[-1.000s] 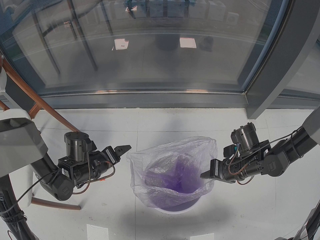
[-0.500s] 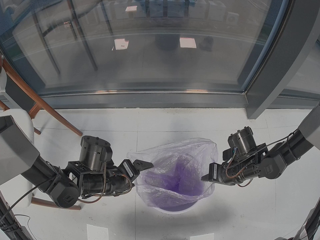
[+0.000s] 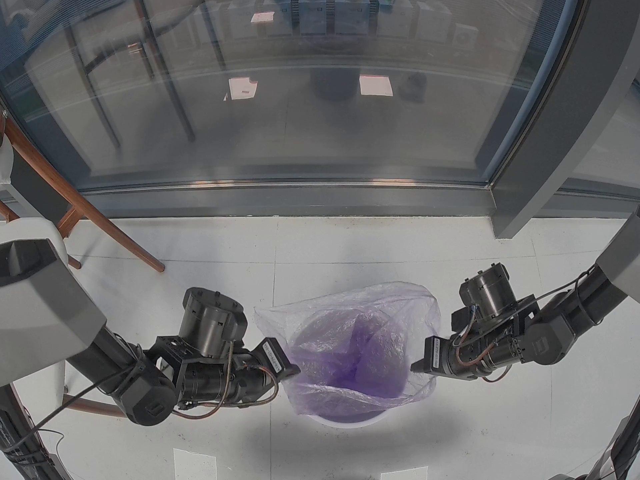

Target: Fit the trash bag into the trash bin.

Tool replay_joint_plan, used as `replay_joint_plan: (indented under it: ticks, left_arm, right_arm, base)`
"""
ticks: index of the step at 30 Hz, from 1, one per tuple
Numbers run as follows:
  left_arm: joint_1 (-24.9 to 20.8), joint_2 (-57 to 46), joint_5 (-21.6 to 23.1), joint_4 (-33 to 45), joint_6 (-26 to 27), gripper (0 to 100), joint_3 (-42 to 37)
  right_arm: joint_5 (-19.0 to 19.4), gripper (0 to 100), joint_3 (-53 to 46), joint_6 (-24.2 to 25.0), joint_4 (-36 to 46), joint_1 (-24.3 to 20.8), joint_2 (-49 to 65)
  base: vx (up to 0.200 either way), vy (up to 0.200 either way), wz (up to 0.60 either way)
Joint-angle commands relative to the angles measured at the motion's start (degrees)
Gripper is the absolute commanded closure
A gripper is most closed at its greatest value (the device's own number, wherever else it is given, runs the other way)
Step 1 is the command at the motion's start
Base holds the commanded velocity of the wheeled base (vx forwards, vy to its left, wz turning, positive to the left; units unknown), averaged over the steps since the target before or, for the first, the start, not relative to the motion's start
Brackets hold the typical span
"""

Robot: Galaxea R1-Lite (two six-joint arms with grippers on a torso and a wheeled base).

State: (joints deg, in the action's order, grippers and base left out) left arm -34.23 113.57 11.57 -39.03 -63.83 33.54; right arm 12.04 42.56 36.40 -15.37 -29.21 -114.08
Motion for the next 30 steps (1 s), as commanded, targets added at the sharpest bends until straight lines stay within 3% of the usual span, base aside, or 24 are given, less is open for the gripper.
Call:
replay_joint_plan:
  ticks: [1,10,11,14,22,25,30]
  left_arm:
    - [-5.14,-1.95,-0.23,-0.43,0.29,100,-9.54]
    - [-9.19,1.48,-7.0,-0.16,2.92,100,-11.3]
    - [-10.51,4.73,-11.39,-0.34,7.14,100,-11.74]
    - [-12.09,9.48,-18.51,-0.6,12.85,100,-11.92]
    - [-12.0,12.73,-22.73,-0.6,18.13,100,-11.21]
    - [-11.56,15.63,-26.16,-2.36,18.92,100,-10.6]
    - [-11.47,18.71,-26.95,-7.55,21.73,100,-10.25]
  right_arm:
    - [-0.44,100,-8.1,-0.28,-0.1,0.12,4.39]
    - [-0.62,100,-12.41,-2.04,-3.26,-1.2,2.72]
    - [-1.5,100,-13.29,-2.83,-6.07,-1.99,0.88]
    - [-5.89,100,-14.43,-3.97,-11.43,-2.26,-3.08]
    - [-8.18,100,-19.62,-10.3,-24.88,-1.73,-10.73]
    - [-9.14,100,-21.02,-10.82,-30.07,-1.11,-13.63]
    - [-9.41,100,-21.02,-11.0,-35.96,-0.06,-16.17]
  base:
    - [0.0,0.0,0.0]
    - [0.0,0.0,0.0]
    - [0.0,0.0,0.0]
    - [0.0,0.0,0.0]
    - [0.0,0.0,0.0]
    - [0.0,0.0,0.0]
    - [0.0,0.0,0.0]
